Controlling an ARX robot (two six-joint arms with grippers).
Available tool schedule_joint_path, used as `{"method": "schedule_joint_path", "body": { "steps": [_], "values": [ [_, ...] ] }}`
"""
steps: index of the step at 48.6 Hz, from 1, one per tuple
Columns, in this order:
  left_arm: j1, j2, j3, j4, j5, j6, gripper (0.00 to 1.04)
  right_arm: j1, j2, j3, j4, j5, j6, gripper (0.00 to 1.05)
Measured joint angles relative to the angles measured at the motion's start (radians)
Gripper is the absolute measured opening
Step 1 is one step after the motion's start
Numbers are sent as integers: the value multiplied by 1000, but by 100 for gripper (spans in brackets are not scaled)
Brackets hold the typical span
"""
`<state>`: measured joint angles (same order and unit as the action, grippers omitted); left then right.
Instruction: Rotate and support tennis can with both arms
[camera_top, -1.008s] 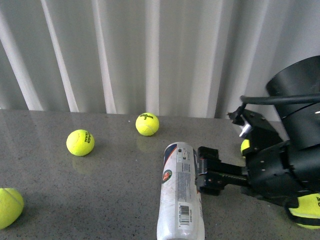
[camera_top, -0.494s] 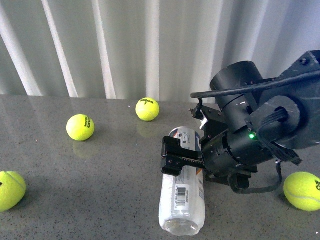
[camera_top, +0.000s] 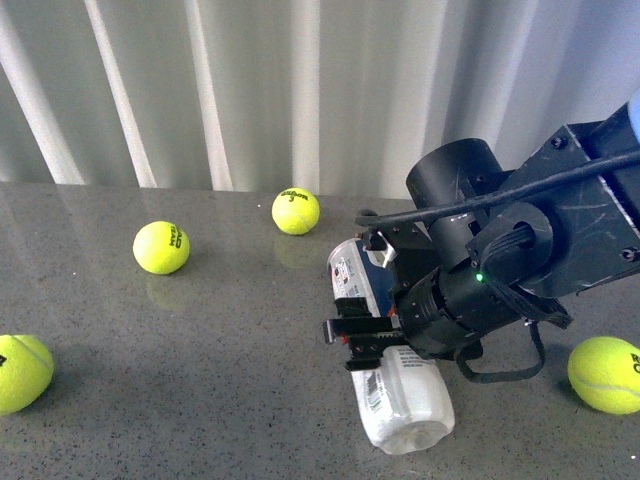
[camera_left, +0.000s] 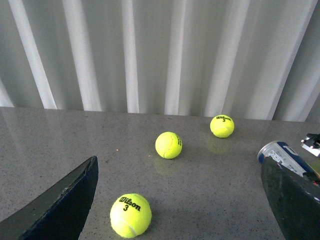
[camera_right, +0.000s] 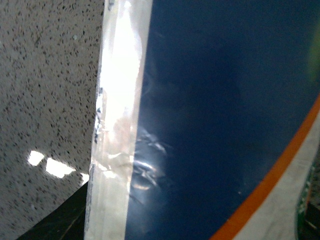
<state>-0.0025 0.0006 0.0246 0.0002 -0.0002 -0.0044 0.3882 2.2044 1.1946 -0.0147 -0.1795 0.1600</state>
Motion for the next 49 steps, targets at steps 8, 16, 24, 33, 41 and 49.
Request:
{"method": "schedule_joint_path", "body": {
  "steps": [8, 16, 24, 33, 41, 49],
  "values": [
    [0, 0, 0, 0, 0, 0, 98, 1, -124, -105, 79, 40, -454, 49],
    [0, 0, 0, 0, 0, 0, 98, -8, -177, -100, 4, -1, -1048, 37],
    [0, 0, 0, 0, 0, 0, 98, -17, -144, -72, -43, -14, -1391, 33],
    [0, 0, 0, 0, 0, 0, 98, -19, -59, 1, -58, -11, -1575, 31],
    [0, 0, 0, 0, 0, 0, 98, -20, 8, 58, -71, -4, -1564, 30],
    [0, 0, 0, 0, 0, 0, 98, -20, 31, 75, -43, -11, -1516, 30]
  ]
}}
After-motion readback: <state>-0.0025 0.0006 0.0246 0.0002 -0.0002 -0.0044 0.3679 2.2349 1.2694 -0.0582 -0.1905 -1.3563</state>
